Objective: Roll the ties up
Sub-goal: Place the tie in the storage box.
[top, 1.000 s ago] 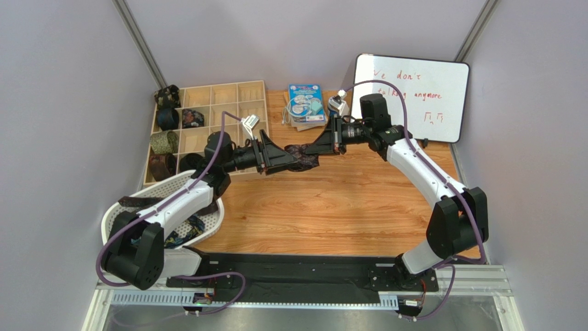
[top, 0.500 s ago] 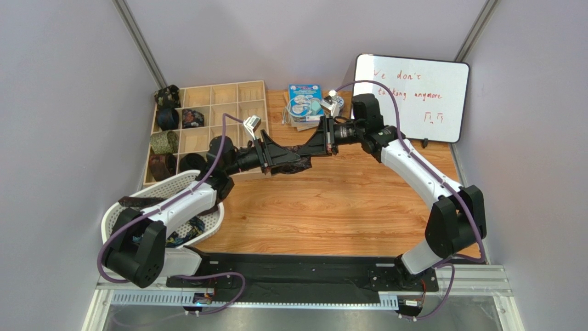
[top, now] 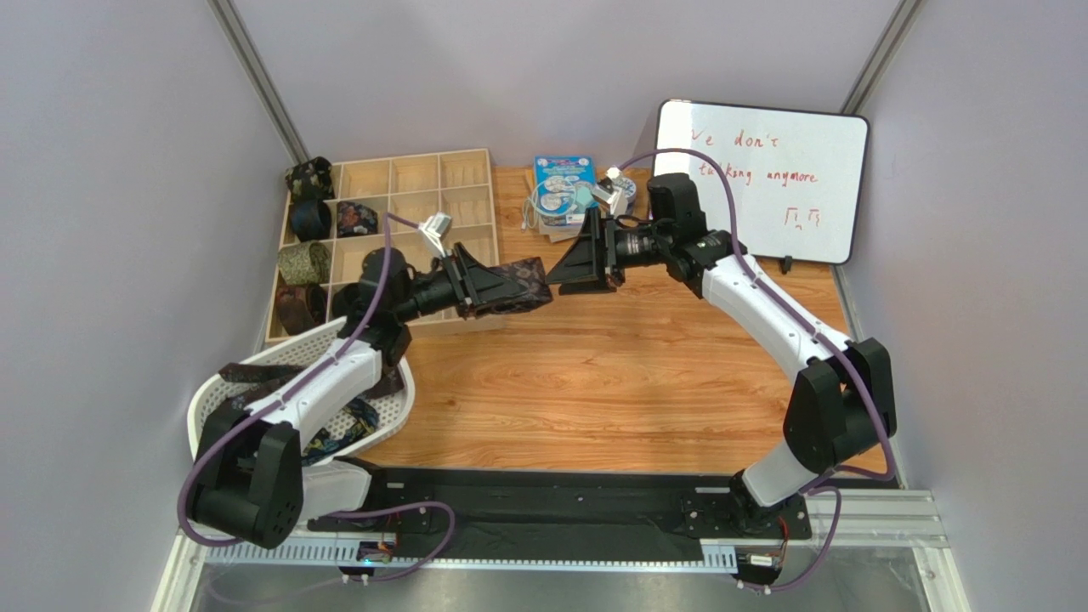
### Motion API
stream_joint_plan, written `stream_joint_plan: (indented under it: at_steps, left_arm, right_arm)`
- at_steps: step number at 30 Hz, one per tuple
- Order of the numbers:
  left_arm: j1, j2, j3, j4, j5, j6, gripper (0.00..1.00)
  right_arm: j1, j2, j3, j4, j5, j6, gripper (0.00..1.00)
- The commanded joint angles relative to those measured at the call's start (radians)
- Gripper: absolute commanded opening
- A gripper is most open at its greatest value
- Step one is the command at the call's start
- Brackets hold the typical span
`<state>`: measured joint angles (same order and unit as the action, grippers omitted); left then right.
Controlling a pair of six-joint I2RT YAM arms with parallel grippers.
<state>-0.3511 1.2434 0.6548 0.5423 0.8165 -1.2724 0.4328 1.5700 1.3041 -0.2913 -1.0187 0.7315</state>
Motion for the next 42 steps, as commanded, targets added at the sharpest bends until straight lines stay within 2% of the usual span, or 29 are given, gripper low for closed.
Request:
stream_joint_plan:
  at_steps: [1, 2, 3, 5, 6, 8, 9, 10, 11, 13, 17, 23, 32, 39, 42]
  left_arm:
    - [0.153, -0.071, 0.092, -0.317, 0.062, 0.256, 0.0]
    - [0.178, -0.079, 0.167, -0.414, 0.072, 0.354, 0.0]
    - [0.198, -0.09, 0.21, -0.626, 0.067, 0.536, 0.0]
    - [0.251, -0.087, 0.351, -0.825, 0.012, 0.732, 0.0]
    - [0.268, -0.063, 0.409, -1.031, -0.029, 0.924, 0.0]
    - [0.322, -0.027, 0.556, -1.174, -0.127, 1.063, 0.0]
    - [0.337, 0.022, 0.607, -1.305, -0.182, 1.137, 0.0]
    - [0.345, 0.046, 0.653, -1.352, -0.224, 1.233, 0.0]
    - [0.413, 0.071, 0.727, -1.416, -0.282, 1.267, 0.0]
    - [0.464, 0.152, 0.794, -1.462, -0.333, 1.35, 0.0]
    - [0.563, 0.339, 1.007, -1.594, -0.465, 1.424, 0.0]
    - [0.584, 0.532, 1.146, -1.641, -0.595, 1.429, 0.0]
    - [0.607, 0.714, 1.207, -1.547, -0.668, 1.43, 0.0]
    - [0.607, 0.829, 1.253, -1.51, -0.639, 1.406, 0.0]
    - [0.607, 0.881, 1.269, -1.507, -0.654, 1.389, 0.04]
  right_arm:
    - [-0.046, 0.01, 0.082, -0.095, 0.054, -0.108, 0.82]
    - [-0.058, 0.013, 0.093, -0.135, 0.064, -0.128, 1.0]
    - [-0.068, 0.018, 0.102, -0.156, 0.081, -0.148, 1.0]
    - [-0.097, 0.028, 0.127, -0.205, 0.095, -0.193, 1.0]
    - [-0.104, 0.035, 0.135, -0.221, 0.107, -0.208, 1.0]
    - [-0.126, 0.045, 0.15, -0.264, 0.112, -0.245, 1.0]
    - [-0.131, 0.047, 0.15, -0.273, 0.12, -0.251, 1.0]
    - [-0.14, 0.047, 0.15, -0.282, 0.124, -0.262, 1.0]
    - [-0.143, 0.054, 0.155, -0.302, 0.129, -0.285, 1.0]
    - [-0.149, 0.064, 0.164, -0.324, 0.134, -0.302, 1.0]
    - [-0.154, 0.074, 0.164, -0.345, 0.14, -0.317, 1.0]
    - [-0.157, 0.096, 0.165, -0.368, 0.144, -0.331, 1.0]
    - [-0.164, 0.104, 0.139, -0.382, 0.144, -0.342, 1.0]
    - [-0.166, 0.113, 0.133, -0.388, 0.141, -0.346, 1.0]
    - [-0.167, 0.117, 0.13, -0.391, 0.14, -0.348, 1.0]
